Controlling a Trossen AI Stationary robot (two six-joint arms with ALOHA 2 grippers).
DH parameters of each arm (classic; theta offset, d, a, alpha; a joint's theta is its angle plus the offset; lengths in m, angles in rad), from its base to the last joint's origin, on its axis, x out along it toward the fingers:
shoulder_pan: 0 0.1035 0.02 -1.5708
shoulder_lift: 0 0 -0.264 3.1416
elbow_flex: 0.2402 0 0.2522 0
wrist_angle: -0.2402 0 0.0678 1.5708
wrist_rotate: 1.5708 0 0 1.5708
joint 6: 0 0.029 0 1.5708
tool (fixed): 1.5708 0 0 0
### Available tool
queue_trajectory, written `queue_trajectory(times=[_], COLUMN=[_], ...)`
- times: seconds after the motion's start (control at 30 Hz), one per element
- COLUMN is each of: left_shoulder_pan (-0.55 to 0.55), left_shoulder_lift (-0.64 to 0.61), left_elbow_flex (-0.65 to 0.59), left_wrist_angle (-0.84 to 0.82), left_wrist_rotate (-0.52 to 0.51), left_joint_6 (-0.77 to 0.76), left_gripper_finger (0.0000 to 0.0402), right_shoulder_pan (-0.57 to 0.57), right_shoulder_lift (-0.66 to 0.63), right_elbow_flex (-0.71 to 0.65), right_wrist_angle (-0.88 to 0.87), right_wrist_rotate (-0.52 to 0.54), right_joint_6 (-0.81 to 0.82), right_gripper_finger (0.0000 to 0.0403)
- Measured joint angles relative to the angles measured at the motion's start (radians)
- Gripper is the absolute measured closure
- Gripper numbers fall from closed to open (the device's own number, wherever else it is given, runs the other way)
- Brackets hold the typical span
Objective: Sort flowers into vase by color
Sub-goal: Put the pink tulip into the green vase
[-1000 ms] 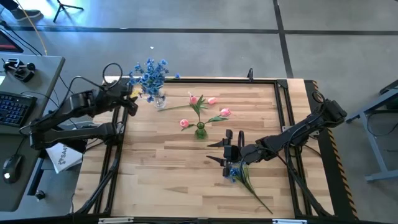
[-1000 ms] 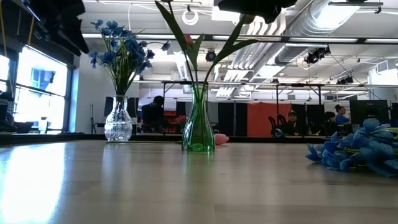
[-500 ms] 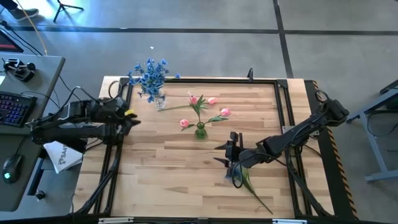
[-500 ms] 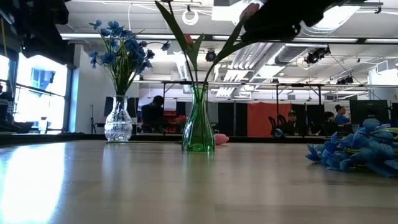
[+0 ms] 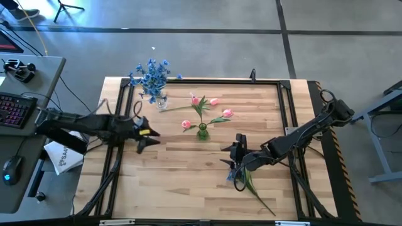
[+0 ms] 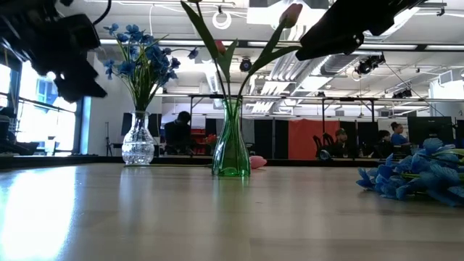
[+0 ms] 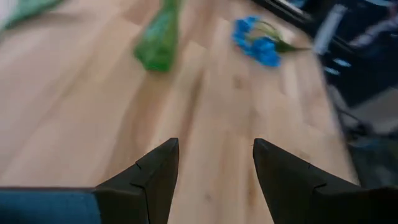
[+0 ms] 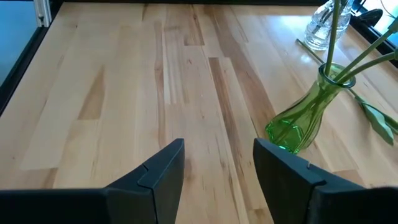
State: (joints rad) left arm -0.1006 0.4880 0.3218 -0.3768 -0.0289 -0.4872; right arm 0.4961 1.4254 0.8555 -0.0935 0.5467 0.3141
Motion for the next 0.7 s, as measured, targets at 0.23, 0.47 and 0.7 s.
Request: queue_trajectory(times=[0.23, 0.47, 0.7], left_shoulder_pan=[-0.071, -0.078, 0.015], left_shoulder_lift=[0.166, 0.349, 0.505], left_elbow_flex=[-0.101, -0.132, -0.132], left_wrist_angle=[0.283, 0.501, 0.544], left_wrist_rotate=[-0.329, -0.722, -0.828], left_joint_6=[-0.089, -0.150, -0.249], left_gripper_finger=[0.0206, 0.0206, 0.0206], right_shoulder_pan=[0.000, 0.000, 0.000], right_shoulder_lift=[0.000, 0.000, 0.000], right_elbow_flex=[0.000, 0.000, 0.000], right_wrist_angle=[0.000, 0.000, 0.001], right_wrist_rotate=[0.000, 0.003, 0.003], right_joint_6=[-0.005, -0.008, -0.025], right_gripper_finger=[0.0215, 0.0215, 0.0215])
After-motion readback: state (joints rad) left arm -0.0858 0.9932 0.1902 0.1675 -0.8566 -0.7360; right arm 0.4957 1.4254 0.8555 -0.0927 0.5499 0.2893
